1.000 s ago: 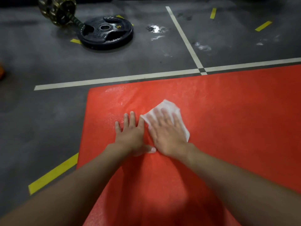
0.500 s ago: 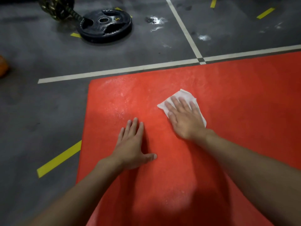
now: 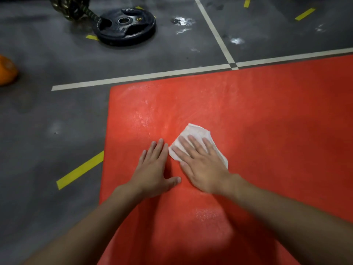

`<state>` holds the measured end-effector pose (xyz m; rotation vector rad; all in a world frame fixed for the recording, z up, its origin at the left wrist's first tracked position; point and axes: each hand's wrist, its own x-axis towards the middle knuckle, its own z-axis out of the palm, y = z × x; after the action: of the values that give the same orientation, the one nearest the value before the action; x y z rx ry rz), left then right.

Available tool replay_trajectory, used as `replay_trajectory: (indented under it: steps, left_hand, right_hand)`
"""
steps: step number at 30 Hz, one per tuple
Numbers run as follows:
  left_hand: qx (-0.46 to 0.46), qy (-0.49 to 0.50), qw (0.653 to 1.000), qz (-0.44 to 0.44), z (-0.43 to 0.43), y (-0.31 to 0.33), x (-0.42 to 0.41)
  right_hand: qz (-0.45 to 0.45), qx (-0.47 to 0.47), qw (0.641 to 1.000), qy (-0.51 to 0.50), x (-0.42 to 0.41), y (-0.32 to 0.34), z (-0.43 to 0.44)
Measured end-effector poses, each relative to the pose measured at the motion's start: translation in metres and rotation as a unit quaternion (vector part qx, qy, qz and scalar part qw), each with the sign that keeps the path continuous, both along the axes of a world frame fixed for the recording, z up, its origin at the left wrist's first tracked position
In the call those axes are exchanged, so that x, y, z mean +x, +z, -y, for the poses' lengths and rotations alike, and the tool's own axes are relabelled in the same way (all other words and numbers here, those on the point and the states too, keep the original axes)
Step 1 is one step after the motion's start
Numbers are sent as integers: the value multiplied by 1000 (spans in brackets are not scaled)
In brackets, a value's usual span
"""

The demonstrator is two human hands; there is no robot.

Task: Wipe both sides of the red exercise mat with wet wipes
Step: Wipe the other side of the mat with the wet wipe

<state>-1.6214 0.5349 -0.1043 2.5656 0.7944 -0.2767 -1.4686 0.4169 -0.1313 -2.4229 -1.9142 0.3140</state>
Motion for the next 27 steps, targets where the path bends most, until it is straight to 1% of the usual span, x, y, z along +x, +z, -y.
replay_trajectory:
  steps: [1,2,3,4,5,6,7,9,10,11,12,13,14,15,16,18,19,20,21,23,24,25,26,27]
  left_hand:
    - [-2,-1,1000,-2,1,0,-4]
    - [-4,-4,1000,-5,2,0,-9]
    - [-6,-10,1000,-9,5,0,-16]
    - [-6,-14,1000,-8,6,0,-22]
    - [-6,-16,1000,-7,8,0,-27]
    - [-4,-14,1000,-5,10,0,-30]
    - [-2,-12,1000,-4,11,1,-31]
    - [-3,-10,1000,-6,14,2,-30]
    - [-4,-7,1000,-6,16,3,-31]
    - [-4,-3,1000,-8,17,3,-32]
    - [-4,-5,1000,-11,18,2,-35]
    - [-2,-9,1000,-16,20,2,-39]
    - [0,-13,1000,-19,21,1,-42]
    - [3,-14,1000,-21,22,0,-44]
    - [6,-13,1000,-22,24,1,-46]
    - [6,-13,1000,-25,25,3,-45]
    - [6,-16,1000,-25,26,4,-45]
    - [6,-17,1000,-25,28,5,-48]
    - [6,-19,999,-25,30,5,-52]
    - [7,-25,999,-27,34,3,-61]
    - [9,-24,999,-25,36,3,-64]
    - [13,-21,999,-23,37,2,-65]
    - [17,-18,999,-25,39,3,-65]
    - [17,-17,999,-28,40,4,-63]
  right_hand:
    - [9,-6,999,34,13,3,7]
    - [25,-9,999,27,30,6,8]
    - [34,-17,999,-26,43,7,10]
    - [36,-28,994,-102,49,8,9]
    - [26,-30,985,-165,41,7,9]
    - [16,-22,981,-190,24,4,7]
    - [13,-11,986,-164,1,1,9]
    - [8,-15,999,-48,-26,0,27]
    - [3,-25,1000,-3,-19,2,35]
    - [10,-28,1000,7,-4,5,37]
    - [18,-29,999,-27,11,6,36]
    - [19,-41,994,-97,16,9,34]
    - [16,-52,985,-162,11,9,31]
    - [15,-51,979,-195,-5,6,28]
    - [21,-38,984,-175,-28,3,30]
    - [17,-34,998,-44,-61,3,47]
    - [10,-35,999,13,-57,7,56]
    - [16,-37,998,40,-41,10,60]
    - [29,-38,999,19,-25,11,60]
    - [31,-61,991,-115,-17,14,59]
    - [32,-57,985,-161,-29,12,58]
    - [35,-44,985,-165,-48,7,58]
    - [31,-42,991,-126,-69,7,63]
    - [24,-43,997,-65,-83,8,72]
